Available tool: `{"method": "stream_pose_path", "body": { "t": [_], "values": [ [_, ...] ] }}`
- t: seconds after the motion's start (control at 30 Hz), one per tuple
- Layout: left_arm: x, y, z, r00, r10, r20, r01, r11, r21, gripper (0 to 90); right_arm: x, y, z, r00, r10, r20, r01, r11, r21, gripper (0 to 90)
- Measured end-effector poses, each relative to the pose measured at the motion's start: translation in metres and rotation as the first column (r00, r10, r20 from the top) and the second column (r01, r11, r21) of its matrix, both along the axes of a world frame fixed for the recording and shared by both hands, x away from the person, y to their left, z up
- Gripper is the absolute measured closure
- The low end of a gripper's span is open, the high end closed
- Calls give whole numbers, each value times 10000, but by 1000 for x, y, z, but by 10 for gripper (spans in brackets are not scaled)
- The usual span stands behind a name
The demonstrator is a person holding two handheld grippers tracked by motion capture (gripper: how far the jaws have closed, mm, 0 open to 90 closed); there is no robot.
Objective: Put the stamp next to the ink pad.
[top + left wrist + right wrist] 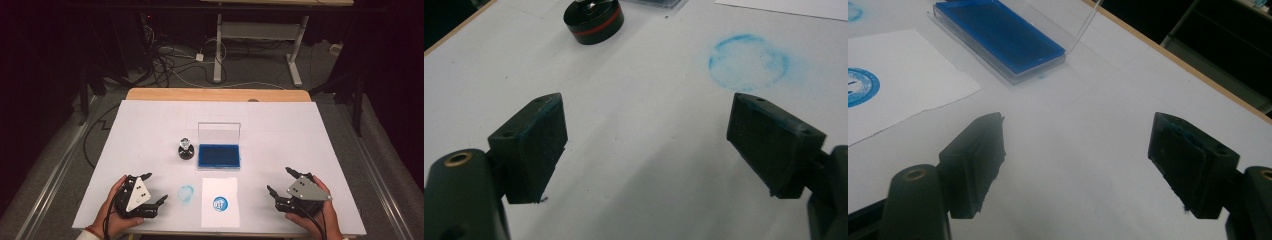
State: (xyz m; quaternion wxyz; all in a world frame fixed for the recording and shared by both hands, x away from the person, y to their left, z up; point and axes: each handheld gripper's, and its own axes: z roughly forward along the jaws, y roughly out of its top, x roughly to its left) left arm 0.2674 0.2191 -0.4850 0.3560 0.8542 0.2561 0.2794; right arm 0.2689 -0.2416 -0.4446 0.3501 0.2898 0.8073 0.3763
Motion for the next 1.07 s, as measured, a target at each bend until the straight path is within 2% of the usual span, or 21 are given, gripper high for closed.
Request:
{"method": "stream_pose_path", "body": {
  "t": [0.17, 0.47, 0.8, 0.97, 1.07],
  "values": [
    [2, -1, 2, 10000, 28, 25, -28, 9998, -191, 159, 0, -2, 0, 10000, -85, -20, 85, 10000, 34, 228],
    [-2, 0, 3, 10000, 68, 67, -67, 9998, -171, 159, 1, -2, -1, 10000, -48, -47, 48, 10000, 49, 228],
    [2, 2, 4, 9999, 103, 47, -101, 9996, -269, 159, 2, -2, -1, 10000, -48, -40, 48, 10000, 65, 228],
    [4, 0, 4, 9997, 222, 53, -220, 9994, -257, 159, 2, -5, -1, 9999, -35, -101, 36, 10000, 71, 228],
    [6, 1, 5, 9994, 347, 17, -347, 9987, -384, 159, 2, -6, -1, 9999, -101, -110, 103, 9998, 162, 228]
  ]
}}
